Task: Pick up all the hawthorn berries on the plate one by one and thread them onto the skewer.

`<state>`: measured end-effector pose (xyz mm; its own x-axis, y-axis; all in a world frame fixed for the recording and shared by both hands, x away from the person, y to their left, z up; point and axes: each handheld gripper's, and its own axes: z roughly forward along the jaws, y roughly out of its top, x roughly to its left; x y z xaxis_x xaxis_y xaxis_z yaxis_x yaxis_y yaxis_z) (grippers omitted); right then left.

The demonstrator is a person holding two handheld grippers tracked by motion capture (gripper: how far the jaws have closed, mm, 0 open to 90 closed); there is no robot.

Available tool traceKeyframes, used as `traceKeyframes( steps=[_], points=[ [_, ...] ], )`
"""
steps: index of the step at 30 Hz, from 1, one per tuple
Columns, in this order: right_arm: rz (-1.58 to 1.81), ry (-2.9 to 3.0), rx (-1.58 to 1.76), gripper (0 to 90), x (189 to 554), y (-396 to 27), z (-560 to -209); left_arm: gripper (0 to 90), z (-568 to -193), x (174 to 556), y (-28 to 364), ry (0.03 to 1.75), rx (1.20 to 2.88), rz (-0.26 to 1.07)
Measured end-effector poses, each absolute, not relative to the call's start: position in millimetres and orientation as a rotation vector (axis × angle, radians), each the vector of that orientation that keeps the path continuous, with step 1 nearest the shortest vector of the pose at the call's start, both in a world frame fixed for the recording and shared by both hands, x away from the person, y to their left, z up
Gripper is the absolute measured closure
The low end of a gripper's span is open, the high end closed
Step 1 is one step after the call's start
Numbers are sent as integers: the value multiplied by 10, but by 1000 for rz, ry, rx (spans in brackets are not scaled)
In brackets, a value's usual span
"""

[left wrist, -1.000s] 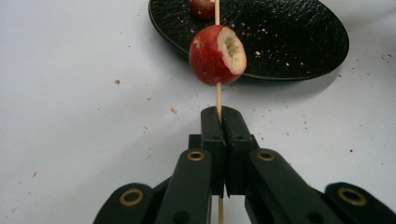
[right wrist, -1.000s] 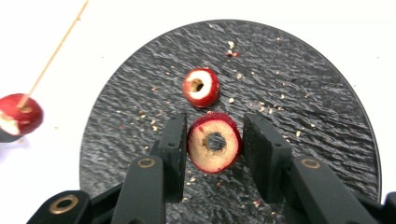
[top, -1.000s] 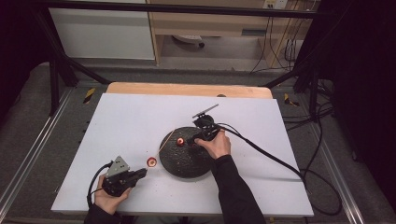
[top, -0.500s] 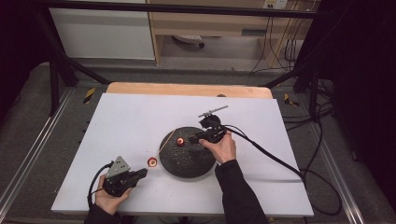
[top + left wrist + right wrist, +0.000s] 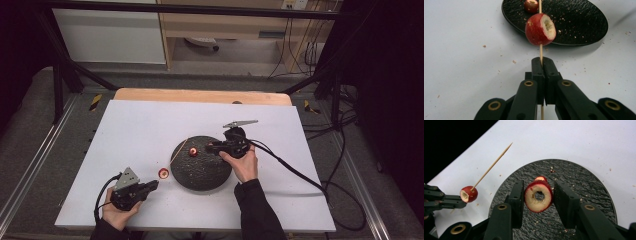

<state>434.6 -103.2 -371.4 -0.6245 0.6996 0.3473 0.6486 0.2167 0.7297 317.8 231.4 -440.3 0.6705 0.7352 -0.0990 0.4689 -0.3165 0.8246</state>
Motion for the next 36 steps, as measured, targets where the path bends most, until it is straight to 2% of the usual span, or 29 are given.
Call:
traceKeyframes(
  steps=[15, 36],
  points=[
    [1769, 2133, 1382, 621, 4146, -1121, -3912, 888, -4400, 3170, 2294, 929, 1965, 371],
    [2026, 1781, 1384, 621, 4072, -1040, -4090, 887, -4396, 3151, 2228, 939, 1928, 358]
  ],
)
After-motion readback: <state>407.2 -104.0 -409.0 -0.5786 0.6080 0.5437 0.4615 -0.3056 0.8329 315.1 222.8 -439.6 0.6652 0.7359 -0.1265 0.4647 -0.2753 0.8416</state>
